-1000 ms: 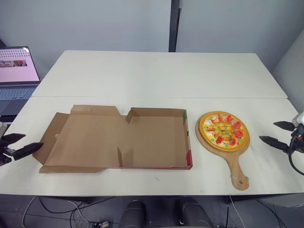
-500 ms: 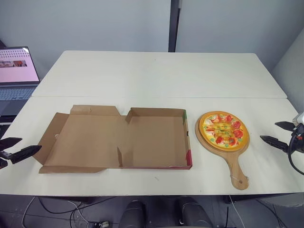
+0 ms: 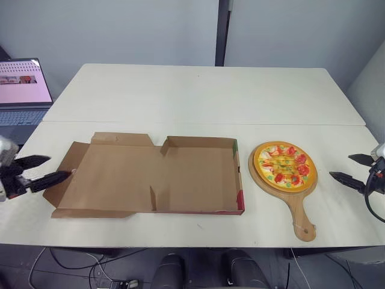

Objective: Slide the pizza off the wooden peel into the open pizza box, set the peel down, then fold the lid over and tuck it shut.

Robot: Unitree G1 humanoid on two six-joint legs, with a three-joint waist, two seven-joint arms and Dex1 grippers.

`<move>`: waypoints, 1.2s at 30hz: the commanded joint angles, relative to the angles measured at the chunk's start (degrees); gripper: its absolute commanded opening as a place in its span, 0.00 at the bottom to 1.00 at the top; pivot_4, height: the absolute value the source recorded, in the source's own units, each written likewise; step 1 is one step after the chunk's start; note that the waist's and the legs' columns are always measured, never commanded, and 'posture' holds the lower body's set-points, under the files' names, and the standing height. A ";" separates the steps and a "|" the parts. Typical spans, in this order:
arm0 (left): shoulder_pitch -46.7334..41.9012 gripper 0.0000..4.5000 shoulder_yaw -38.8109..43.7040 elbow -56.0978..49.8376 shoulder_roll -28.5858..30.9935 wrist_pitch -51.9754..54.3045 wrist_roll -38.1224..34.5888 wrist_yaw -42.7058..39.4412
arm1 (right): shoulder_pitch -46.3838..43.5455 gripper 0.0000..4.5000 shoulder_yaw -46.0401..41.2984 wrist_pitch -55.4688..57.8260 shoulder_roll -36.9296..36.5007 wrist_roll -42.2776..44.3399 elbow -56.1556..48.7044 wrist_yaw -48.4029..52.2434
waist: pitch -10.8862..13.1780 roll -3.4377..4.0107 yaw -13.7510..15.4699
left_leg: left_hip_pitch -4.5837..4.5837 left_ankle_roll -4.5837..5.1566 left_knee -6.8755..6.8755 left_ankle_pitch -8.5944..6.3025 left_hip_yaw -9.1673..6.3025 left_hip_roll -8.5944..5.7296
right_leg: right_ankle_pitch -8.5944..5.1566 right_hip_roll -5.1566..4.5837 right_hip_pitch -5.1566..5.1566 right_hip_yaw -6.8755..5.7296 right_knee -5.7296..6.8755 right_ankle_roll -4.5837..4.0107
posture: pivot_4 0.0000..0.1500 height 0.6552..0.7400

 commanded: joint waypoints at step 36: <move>-30.65 0.99 -31.67 -31.74 -14.87 13.54 -15.99 -9.26 | 28.05 1.00 1.52 41.41 28.63 9.32 -63.17 -41.89 | -0.10 0.06 0.05 | -0.72 0.00 0.83 0.00 -0.81 -0.09 | 0.09 0.67 -0.02 -0.15 0.08 0.04 | 1.00 1.00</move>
